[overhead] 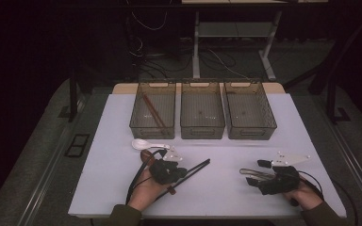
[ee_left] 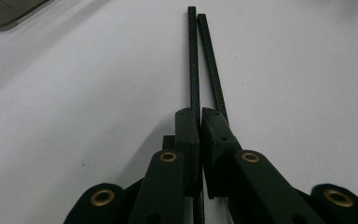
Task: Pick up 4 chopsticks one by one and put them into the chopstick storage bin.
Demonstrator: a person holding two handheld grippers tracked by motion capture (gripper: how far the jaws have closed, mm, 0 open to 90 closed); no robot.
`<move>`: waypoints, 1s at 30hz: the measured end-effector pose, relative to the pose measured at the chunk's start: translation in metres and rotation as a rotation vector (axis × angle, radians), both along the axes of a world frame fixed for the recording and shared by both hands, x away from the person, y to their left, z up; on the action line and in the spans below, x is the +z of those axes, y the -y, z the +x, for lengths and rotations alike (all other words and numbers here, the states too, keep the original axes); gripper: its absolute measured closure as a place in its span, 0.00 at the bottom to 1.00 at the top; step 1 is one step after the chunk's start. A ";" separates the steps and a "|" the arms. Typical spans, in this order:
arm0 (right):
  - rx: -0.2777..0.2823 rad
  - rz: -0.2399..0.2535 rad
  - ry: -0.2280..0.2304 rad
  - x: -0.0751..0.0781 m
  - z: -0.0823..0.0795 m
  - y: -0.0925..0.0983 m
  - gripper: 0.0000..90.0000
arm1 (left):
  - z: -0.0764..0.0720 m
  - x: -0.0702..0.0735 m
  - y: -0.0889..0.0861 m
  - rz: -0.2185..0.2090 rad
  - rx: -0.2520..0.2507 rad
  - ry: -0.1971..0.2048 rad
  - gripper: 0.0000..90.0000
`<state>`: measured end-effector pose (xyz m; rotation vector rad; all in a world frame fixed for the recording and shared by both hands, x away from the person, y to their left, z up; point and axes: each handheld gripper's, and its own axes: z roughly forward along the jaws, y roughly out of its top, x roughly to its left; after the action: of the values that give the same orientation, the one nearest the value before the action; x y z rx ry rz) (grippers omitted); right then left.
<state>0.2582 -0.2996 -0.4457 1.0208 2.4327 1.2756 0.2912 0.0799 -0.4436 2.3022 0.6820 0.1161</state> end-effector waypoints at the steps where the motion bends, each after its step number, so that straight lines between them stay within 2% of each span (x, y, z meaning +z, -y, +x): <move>1: 0.000 0.001 -0.001 0.000 0.000 0.000 0.17 | 0.000 0.000 0.000 -0.001 -0.001 -0.002 0.94; 7: 0.001 0.001 0.000 0.000 0.000 0.000 0.17 | 0.000 0.003 -0.003 -0.019 0.009 -0.017 0.94; 9: 0.002 0.001 0.000 0.000 0.000 0.000 0.17 | 0.001 0.005 -0.005 -0.020 -0.003 -0.009 0.94; 10: 0.002 0.001 0.000 0.000 0.000 0.000 0.17 | 0.000 0.005 -0.005 -0.034 0.012 -0.020 0.94; 11: 0.002 0.001 0.000 0.000 0.000 0.000 0.17 | 0.002 0.006 -0.006 -0.030 -0.003 -0.008 0.94; 12: 0.002 0.001 0.000 0.000 0.000 0.000 0.17 | 0.001 0.007 -0.007 -0.039 0.006 -0.017 0.94; 13: 0.002 0.001 0.000 0.000 0.000 0.000 0.17 | 0.002 0.008 -0.009 -0.035 -0.004 -0.011 0.94; 15: 0.003 0.001 0.000 0.000 0.000 0.000 0.17 | 0.002 0.009 -0.011 -0.047 0.008 -0.018 0.94; 21: 0.007 -0.001 -0.003 0.000 0.000 0.000 0.17 | 0.004 0.013 -0.023 -0.050 0.002 -0.017 0.94; 30: 0.012 -0.005 -0.002 0.000 0.000 0.000 0.17 | 0.006 0.020 -0.040 -0.075 0.034 -0.016 0.94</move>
<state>0.2579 -0.2991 -0.4459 1.0082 2.4454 1.2724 0.2971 0.1204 -0.4240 2.2231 0.7214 0.0871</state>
